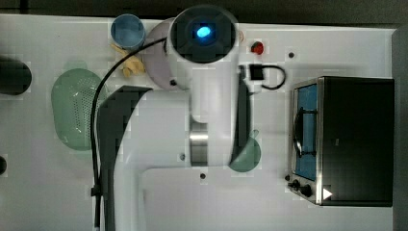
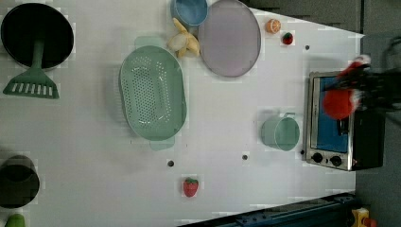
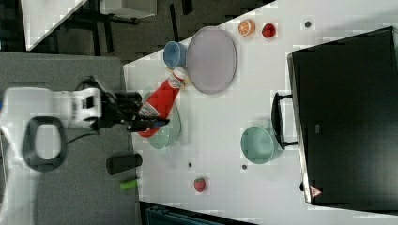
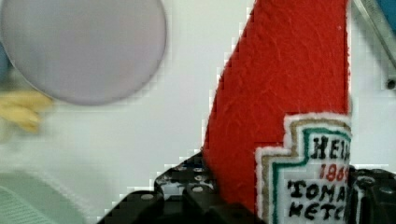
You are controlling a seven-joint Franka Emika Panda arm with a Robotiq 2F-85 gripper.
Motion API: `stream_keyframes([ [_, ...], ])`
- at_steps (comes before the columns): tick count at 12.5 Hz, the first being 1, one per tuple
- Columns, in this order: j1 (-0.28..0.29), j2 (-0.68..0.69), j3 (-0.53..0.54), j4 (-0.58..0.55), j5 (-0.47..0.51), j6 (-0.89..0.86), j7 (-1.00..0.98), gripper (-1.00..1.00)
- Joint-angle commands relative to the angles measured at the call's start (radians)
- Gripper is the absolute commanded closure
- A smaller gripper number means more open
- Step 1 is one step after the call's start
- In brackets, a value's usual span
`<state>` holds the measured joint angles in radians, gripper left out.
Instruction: Pick Ketchup from oven and place it on table.
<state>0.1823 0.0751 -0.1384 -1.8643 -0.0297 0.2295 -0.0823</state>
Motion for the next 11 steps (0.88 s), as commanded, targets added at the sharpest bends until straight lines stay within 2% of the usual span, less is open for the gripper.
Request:
stream_keyframes([
  [1,-0.030,0.003,-0.043,-0.135,0.001,0.126,0.036,-0.27],
  [5,-0.031,0.058,-0.043,-0.337,0.004,0.360,0.051,-0.27],
  [9,-0.033,0.163,-0.043,-0.391,0.011,0.524,0.053,-0.27],
  [10,-0.033,0.187,-0.041,-0.392,0.018,0.547,0.053,-0.33],
  [11,-0.032,0.209,-0.040,-0.394,0.024,0.560,0.053,-0.53],
])
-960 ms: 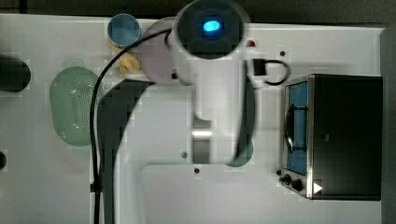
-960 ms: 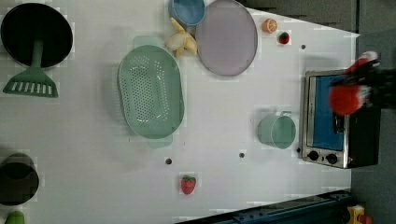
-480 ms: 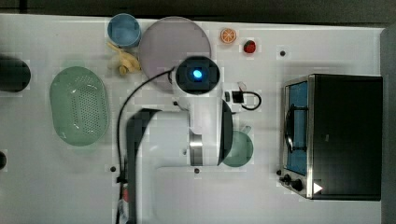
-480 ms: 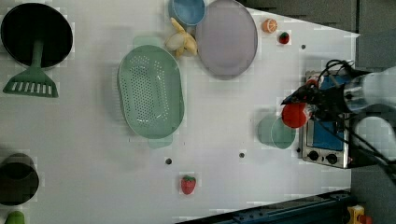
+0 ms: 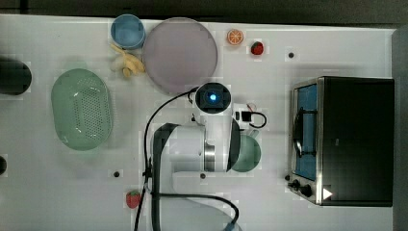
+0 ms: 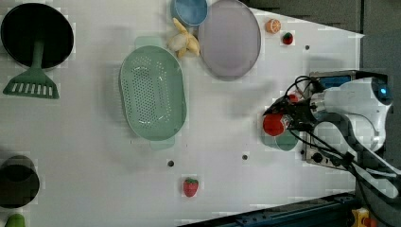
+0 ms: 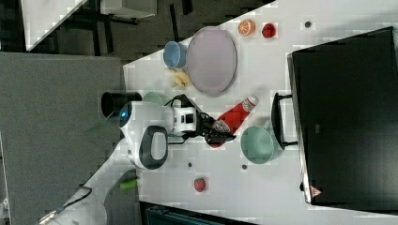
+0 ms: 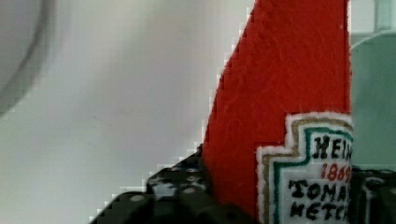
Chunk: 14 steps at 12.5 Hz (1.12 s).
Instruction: Pick Ketchup from oven and place it on table.
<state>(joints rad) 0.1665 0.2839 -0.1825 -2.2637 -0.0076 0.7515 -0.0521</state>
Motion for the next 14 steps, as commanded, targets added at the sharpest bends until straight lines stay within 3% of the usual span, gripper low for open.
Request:
stream_keyframes([
  [1,-0.017,0.021,0.004,0.003,0.002,0.054,0.023,-0.74],
  [2,-0.017,0.041,0.004,0.003,0.001,0.078,0.023,-0.96],
  [3,-0.017,0.051,0.004,0.004,0.002,0.102,0.023,-1.00],
  [8,-0.018,-0.074,-0.011,0.061,0.001,0.001,0.025,-1.00],
  [14,-0.019,-0.299,-0.032,0.341,-0.002,-0.317,0.025,-1.00],
])
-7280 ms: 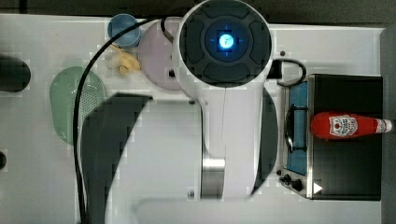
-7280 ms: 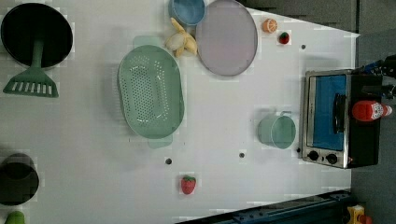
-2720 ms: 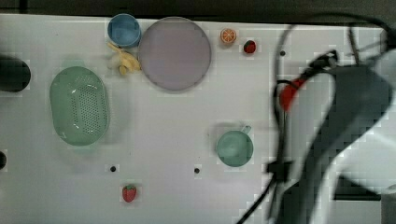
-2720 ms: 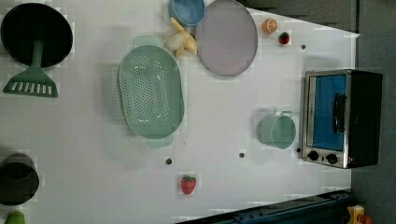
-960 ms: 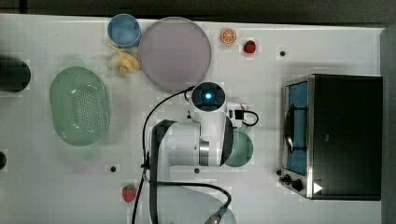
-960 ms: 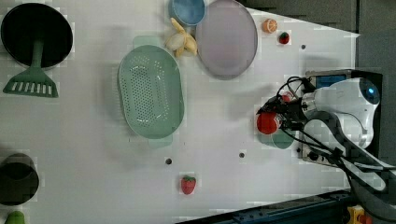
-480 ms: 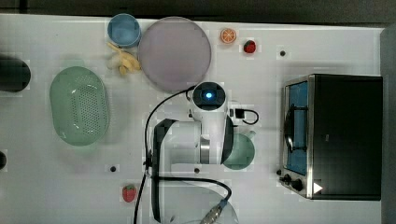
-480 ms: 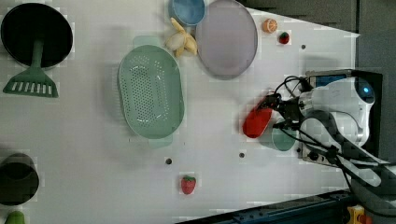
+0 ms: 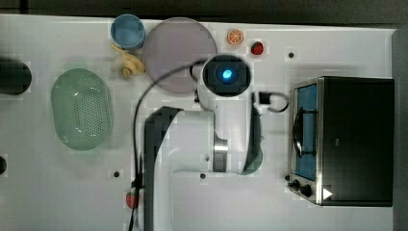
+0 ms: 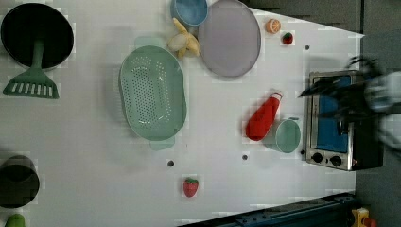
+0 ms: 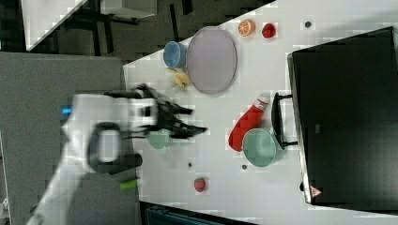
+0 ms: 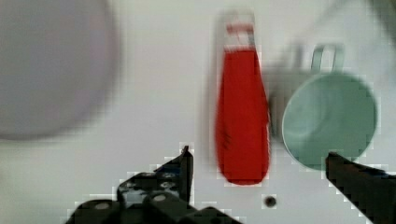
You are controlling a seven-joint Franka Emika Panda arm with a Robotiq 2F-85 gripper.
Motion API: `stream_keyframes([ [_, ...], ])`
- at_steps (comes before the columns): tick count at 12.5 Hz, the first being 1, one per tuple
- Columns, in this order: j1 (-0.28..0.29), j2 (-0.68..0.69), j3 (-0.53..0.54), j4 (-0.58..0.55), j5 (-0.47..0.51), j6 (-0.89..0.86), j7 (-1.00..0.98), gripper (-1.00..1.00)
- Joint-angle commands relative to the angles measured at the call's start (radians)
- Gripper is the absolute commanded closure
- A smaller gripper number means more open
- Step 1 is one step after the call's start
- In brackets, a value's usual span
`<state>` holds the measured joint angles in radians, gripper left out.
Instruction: Pick Ketchup from oven and place it on table.
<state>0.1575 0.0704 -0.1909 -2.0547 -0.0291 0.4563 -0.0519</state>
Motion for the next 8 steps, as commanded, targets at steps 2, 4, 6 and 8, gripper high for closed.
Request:
stream_keyframes([
  [2,-0.009,-0.093,-0.021,0.239,0.019,-0.105,0.025,-1.00],
  [4,-0.008,-0.091,-0.020,0.327,0.019,-0.223,0.025,-1.00],
  [6,-0.009,-0.089,-0.020,0.395,0.019,-0.374,0.025,-1.00],
  [8,-0.009,-0.090,-0.019,0.440,0.020,-0.518,0.025,-1.00],
])
